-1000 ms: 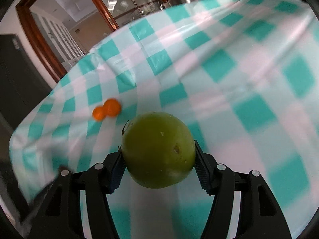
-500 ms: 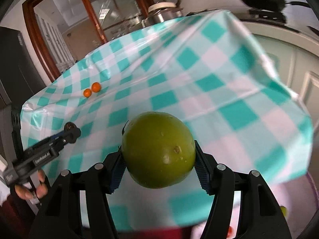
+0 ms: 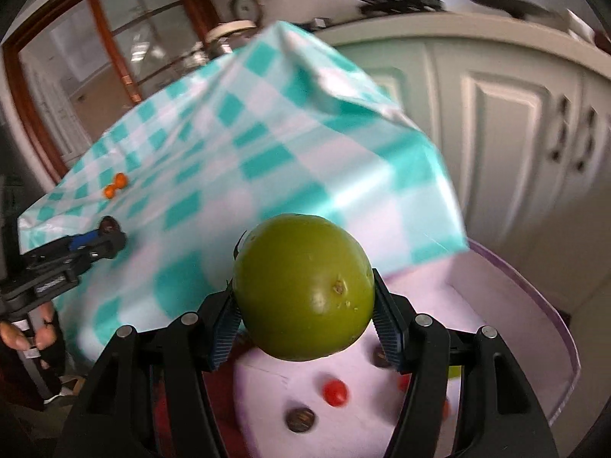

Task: Organize fruits
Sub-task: 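Carry the green apple and dark fruit into the white box and open both tools, then move both tools back over the two oranges on the tablecloth, then grasp an orange with the right tool while the left tool grasps the other orange, then carry both oranges into the white box and open both tools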

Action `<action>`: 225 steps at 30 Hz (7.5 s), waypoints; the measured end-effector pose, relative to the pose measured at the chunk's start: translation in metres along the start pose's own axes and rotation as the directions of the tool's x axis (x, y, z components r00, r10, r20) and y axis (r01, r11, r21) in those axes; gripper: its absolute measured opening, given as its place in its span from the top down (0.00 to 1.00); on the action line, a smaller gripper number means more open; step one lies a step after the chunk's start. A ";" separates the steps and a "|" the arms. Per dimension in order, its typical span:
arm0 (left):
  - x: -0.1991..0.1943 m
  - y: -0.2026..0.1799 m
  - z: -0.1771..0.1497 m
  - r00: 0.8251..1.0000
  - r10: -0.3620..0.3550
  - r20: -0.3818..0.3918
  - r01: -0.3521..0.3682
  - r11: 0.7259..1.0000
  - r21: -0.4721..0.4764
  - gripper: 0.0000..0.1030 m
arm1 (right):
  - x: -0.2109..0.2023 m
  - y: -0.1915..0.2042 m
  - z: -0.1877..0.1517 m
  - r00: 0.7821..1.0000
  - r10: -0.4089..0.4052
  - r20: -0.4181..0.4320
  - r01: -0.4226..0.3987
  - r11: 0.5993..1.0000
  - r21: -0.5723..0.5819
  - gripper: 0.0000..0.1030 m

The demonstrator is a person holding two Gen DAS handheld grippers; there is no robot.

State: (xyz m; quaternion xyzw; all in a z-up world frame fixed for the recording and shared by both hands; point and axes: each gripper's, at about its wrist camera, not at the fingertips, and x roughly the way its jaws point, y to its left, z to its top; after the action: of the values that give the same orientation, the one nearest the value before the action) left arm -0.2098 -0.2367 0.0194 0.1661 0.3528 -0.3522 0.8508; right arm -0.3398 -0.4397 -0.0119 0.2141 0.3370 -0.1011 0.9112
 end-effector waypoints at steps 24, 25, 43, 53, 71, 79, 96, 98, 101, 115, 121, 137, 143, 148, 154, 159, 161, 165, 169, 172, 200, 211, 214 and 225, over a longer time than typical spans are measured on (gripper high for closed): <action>0.097 -0.224 -0.083 0.874 -0.188 -0.448 0.442 0.691 0.572 0.61 | 0.106 -0.086 -0.023 0.909 -0.229 -0.347 0.225 0.973 -0.054 0.41; 0.106 -0.228 -0.089 0.869 -0.169 -0.465 0.446 0.676 0.587 0.61 | 0.112 -0.090 -0.023 0.898 -0.252 -0.361 0.244 0.967 -0.070 0.41; 0.158 -0.259 -0.148 0.878 -0.039 -0.477 0.426 0.518 0.742 0.59 | 0.160 -0.111 -0.040 0.859 -0.300 -0.416 0.292 0.953 -0.084 0.41; 0.110 -0.233 -0.119 0.948 -0.195 -0.250 0.317 0.578 0.752 0.20 | 0.124 -0.119 -0.028 0.912 -0.234 -0.337 0.258 0.966 0.028 0.28; -0.037 0.130 0.015 0.943 0.125 0.307 -0.070 0.980 -0.185 0.02 | 0.003 0.069 0.073 0.988 -0.122 0.092 0.131 0.987 -0.089 0.14; -0.028 0.332 0.016 0.881 0.460 0.113 -0.308 0.739 -0.599 0.02 | 0.106 0.230 0.093 0.994 0.101 -0.038 -0.107 0.945 -0.310 0.14; -0.046 0.464 -0.040 0.761 0.639 0.110 -0.222 0.416 -0.882 0.02 | 0.326 0.475 0.127 0.940 0.174 -0.294 -0.306 0.811 -0.499 0.14; -0.044 0.461 -0.035 0.758 0.641 0.123 -0.230 0.439 -0.869 0.02 | 0.344 0.496 0.131 0.940 0.158 -0.302 -0.303 0.793 -0.529 0.14; -0.042 0.460 -0.033 0.761 0.635 0.129 -0.226 0.447 -0.866 0.02 | 0.365 0.519 0.138 0.941 0.139 -0.310 -0.299 0.771 -0.563 0.16; -0.011 0.458 -0.023 0.848 0.520 0.099 -0.219 0.515 -0.829 0.02 | 0.353 0.481 0.167 0.928 0.296 -0.226 -0.365 0.847 -0.387 0.58; 0.017 0.447 0.002 0.888 0.456 0.065 -0.263 0.617 -0.742 0.02 | 0.350 0.412 0.191 0.920 0.372 -0.123 -0.386 0.915 -0.118 0.58; 0.097 0.483 0.050 0.869 0.441 -0.226 -0.482 0.649 -0.589 0.59 | 0.353 0.414 0.191 0.912 0.393 -0.116 -0.405 0.908 -0.108 0.57; 0.057 0.478 0.041 0.883 0.458 -0.104 -0.395 0.605 -0.691 0.60 | 0.353 0.410 0.192 0.904 0.414 -0.108 -0.424 0.901 -0.091 0.57; 0.008 0.437 0.014 0.879 0.477 -0.027 -0.340 0.585 -0.737 0.60 | 0.354 0.409 0.192 0.900 0.422 -0.107 -0.431 0.898 -0.084 0.57; -0.029 0.388 -0.043 0.900 0.435 0.031 -0.254 0.581 -0.773 0.60 | 0.354 0.410 0.192 0.899 0.423 -0.110 -0.433 0.897 -0.085 0.57; -0.027 0.385 -0.033 0.908 0.414 0.063 -0.231 0.619 -0.750 0.60 | 0.355 0.410 0.192 0.896 0.430 -0.112 -0.440 0.894 -0.086 0.57; -0.024 0.387 -0.036 0.914 0.402 0.055 -0.226 0.617 -0.754 0.60 | 0.355 0.410 0.192 0.894 0.433 -0.112 -0.443 0.893 -0.083 0.57; -0.021 0.392 -0.040 0.917 0.397 0.027 -0.235 0.597 -0.767 0.60 | 0.355 0.408 0.193 0.896 0.433 -0.100 -0.440 0.895 -0.072 0.57; -0.022 0.391 -0.038 0.905 0.425 0.014 -0.270 0.600 -0.753 0.60 | 0.352 0.405 0.193 0.899 0.429 -0.082 -0.435 0.898 -0.062 0.57; -0.021 0.387 -0.037 0.905 0.425 0.006 -0.283 0.614 -0.737 0.60 | 0.348 0.402 0.187 0.900 0.415 -0.134 -0.424 0.904 -0.051 0.57; -0.029 0.110 0.001 0.978 0.176 0.115 -0.146 0.963 -0.228 0.59 | 0.026 0.109 0.050 0.977 0.213 0.028 -0.210 0.974 -0.089 0.57; -0.012 -0.013 0.011 0.997 0.045 0.065 -0.049 0.997 0.064 0.59 | -0.016 0.004 0.011 0.996 0.066 0.061 -0.066 0.998 -0.007 0.57; -0.006 -0.052 0.007 0.999 -0.004 0.041 -0.002 0.987 0.161 0.59 | -0.016 -0.025 -0.004 1.000 0.007 0.023 -0.008 1.000 0.025 0.57; 0.017 -0.158 -0.042 0.983 -0.148 -0.108 0.182 0.859 0.480 0.59 | 0.019 -0.057 -0.050 0.961 -0.194 -0.196 0.181 0.980 -0.079 0.57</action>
State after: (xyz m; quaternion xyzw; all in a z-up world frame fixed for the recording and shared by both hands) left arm -0.3342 -0.3330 -0.0274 0.3559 0.2940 -0.4953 0.7359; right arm -0.3728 -0.4679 -0.0772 0.1631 0.4499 -0.1544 0.8644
